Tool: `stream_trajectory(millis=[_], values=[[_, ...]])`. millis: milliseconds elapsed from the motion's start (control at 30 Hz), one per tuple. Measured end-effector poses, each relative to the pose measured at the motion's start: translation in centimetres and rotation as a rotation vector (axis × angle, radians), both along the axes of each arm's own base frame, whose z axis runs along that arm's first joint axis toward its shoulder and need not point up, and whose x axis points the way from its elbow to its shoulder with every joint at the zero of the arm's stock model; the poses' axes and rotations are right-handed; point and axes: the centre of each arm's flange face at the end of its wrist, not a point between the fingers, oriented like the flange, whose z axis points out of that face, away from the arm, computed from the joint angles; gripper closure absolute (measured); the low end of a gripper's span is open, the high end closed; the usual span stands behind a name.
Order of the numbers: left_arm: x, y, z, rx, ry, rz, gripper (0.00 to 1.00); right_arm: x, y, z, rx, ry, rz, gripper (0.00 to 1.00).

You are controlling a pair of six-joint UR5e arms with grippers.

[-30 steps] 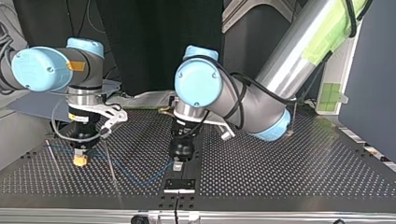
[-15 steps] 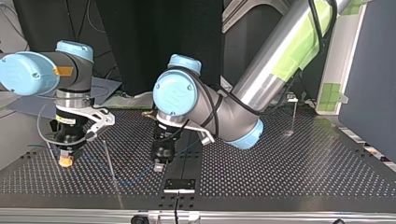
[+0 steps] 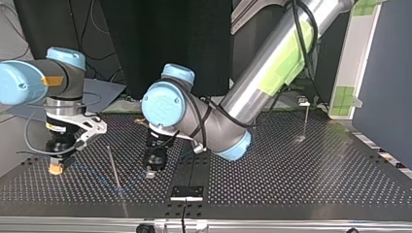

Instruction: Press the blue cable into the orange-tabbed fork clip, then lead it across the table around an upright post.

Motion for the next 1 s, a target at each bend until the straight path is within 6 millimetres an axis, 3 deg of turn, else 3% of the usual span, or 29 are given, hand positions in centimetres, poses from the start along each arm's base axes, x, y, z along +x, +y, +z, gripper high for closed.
stream_trajectory(millis=[400, 667, 1000], values=[[0.9, -0.7, 3.0, -0.045, -0.058, -0.008, 1.00, -1.3, -2.5, -1.9, 0.018, -0.008, 0.019, 1.00], [2.3, -2.2, 1.3, -0.042, -0.053, -0.024, 1.00, -2.1, -3.5, -1.5, 0.006, -0.015, 0.038, 1.00], [3.4, -2.5, -0.5, -0.028, -0.037, -0.024, 1.00, -3.4, -4.7, -1.6, -0.005, -0.020, 0.032, 1.00]])
